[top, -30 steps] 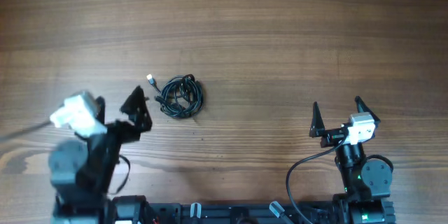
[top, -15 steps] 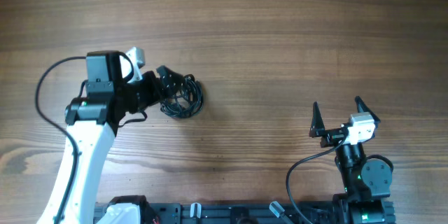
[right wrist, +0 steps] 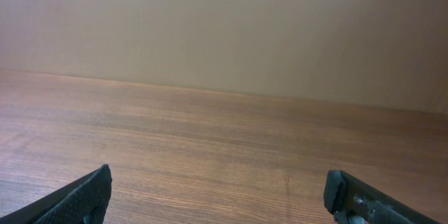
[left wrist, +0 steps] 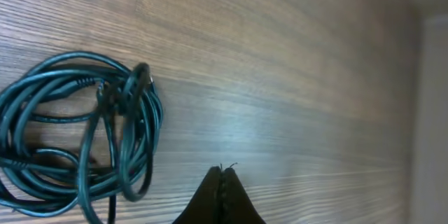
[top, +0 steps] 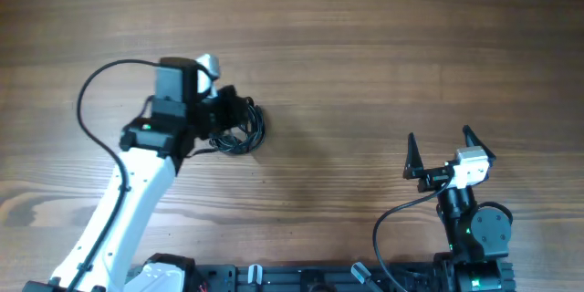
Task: Untangle cables
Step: 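Move the left gripper over the black cable coil, pointing down, then hover the left gripper above the coil, aligning with a cable loop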
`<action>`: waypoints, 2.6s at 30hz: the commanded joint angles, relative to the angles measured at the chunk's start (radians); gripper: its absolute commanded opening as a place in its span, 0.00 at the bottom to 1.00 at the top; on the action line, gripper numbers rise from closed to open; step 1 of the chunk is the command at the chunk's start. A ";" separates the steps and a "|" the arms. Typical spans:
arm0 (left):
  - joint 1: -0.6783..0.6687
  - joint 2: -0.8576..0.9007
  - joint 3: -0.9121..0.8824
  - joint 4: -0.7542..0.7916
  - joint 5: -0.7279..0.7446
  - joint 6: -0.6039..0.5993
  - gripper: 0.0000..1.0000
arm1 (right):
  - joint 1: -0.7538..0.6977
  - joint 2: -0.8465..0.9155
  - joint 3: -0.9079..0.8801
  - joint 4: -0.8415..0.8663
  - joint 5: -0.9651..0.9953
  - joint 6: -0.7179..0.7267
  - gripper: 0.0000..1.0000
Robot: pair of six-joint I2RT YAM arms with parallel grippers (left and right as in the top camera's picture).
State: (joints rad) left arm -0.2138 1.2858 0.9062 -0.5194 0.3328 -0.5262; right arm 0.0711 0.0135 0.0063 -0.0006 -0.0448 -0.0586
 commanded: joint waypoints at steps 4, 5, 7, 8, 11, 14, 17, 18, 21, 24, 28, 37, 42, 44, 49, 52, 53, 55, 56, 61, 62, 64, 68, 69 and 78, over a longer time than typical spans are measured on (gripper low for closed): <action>-0.188 0.045 0.010 0.000 -0.333 -0.014 0.25 | -0.002 -0.003 -0.001 0.002 -0.015 -0.018 1.00; -0.201 0.059 0.010 0.000 -0.343 -0.014 0.31 | -0.002 -0.003 -0.001 0.002 -0.015 -0.018 1.00; -0.221 0.092 0.010 -0.001 -0.368 -0.014 0.35 | -0.002 -0.003 -0.001 0.002 -0.015 -0.018 1.00; -0.228 0.120 0.010 -0.006 -0.402 -0.014 0.36 | -0.002 -0.003 -0.001 0.002 -0.015 -0.018 1.00; -0.227 0.182 0.010 -0.011 -0.468 -0.014 0.35 | -0.002 -0.003 -0.001 0.002 -0.015 -0.018 1.00; -0.227 0.217 0.010 -0.011 -0.491 -0.014 0.27 | -0.002 -0.003 -0.001 0.002 -0.015 -0.018 1.00; -0.227 0.225 0.011 0.003 -0.490 -0.013 0.27 | -0.002 -0.003 -0.001 0.002 -0.015 -0.018 1.00; -0.227 0.217 0.016 0.010 -0.484 -0.013 0.27 | -0.002 -0.003 -0.001 0.002 -0.015 -0.018 1.00; -0.227 0.163 0.074 0.014 -0.468 -0.006 0.25 | -0.002 -0.003 -0.001 0.002 -0.015 -0.018 1.00; -0.227 0.091 0.139 0.024 -0.469 -0.005 0.09 | -0.001 -0.003 -0.001 0.002 -0.015 -0.018 1.00; -0.227 0.033 0.148 0.054 -0.490 -0.006 0.04 | -0.002 -0.003 -0.001 0.002 -0.015 -0.018 1.00; -0.227 0.208 0.145 -0.174 -0.577 -0.006 0.21 | -0.002 -0.003 -0.001 0.002 -0.015 -0.018 1.00; -0.227 0.372 0.145 -0.187 -0.584 -0.006 0.22 | -0.002 -0.003 -0.001 0.002 -0.015 -0.018 1.00; -0.227 0.417 0.145 -0.183 -0.553 -0.006 0.04 | -0.002 -0.003 -0.001 0.002 -0.015 -0.018 1.00; -0.224 0.375 0.195 -0.182 -0.550 0.048 0.04 | -0.002 -0.003 -0.001 0.002 -0.015 -0.018 1.00; -0.224 0.304 0.250 -0.185 -0.550 0.048 0.04 | -0.002 -0.003 -0.001 0.002 -0.015 -0.018 1.00; -0.224 0.270 0.270 -0.185 -0.550 0.047 0.04 | -0.002 -0.003 -0.001 0.002 -0.015 -0.018 1.00; -0.222 0.203 0.287 -0.171 -0.551 0.047 0.11 | -0.002 -0.003 -0.001 0.002 -0.015 -0.018 1.00; -0.220 0.180 0.287 -0.168 -0.551 0.047 0.21 | -0.002 -0.003 -0.001 0.002 -0.015 -0.018 1.00; -0.220 0.160 0.283 -0.236 -0.551 0.047 0.86 | -0.002 -0.003 -0.001 0.002 -0.015 -0.018 1.00; -0.220 0.169 0.282 -0.257 -0.551 0.047 0.89 | -0.002 -0.003 -0.001 0.002 -0.015 -0.018 1.00; -0.220 0.197 0.273 -0.287 -0.551 0.047 0.95 | -0.002 -0.003 -0.001 0.002 -0.015 -0.018 1.00; -0.220 0.270 0.237 -0.289 -0.551 0.047 0.96 | -0.002 -0.003 -0.001 0.002 -0.015 -0.018 1.00; -0.220 0.293 0.226 -0.289 -0.551 0.047 0.96 | -0.002 -0.003 -0.001 0.002 -0.015 -0.018 1.00; -0.220 0.409 0.221 -0.281 -0.544 0.048 0.95 | -0.002 -0.003 -0.001 0.002 -0.015 -0.018 1.00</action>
State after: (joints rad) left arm -0.4385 1.6836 1.1339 -0.8181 -0.2123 -0.4828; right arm 0.0711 0.0135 0.0063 -0.0006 -0.0448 -0.0589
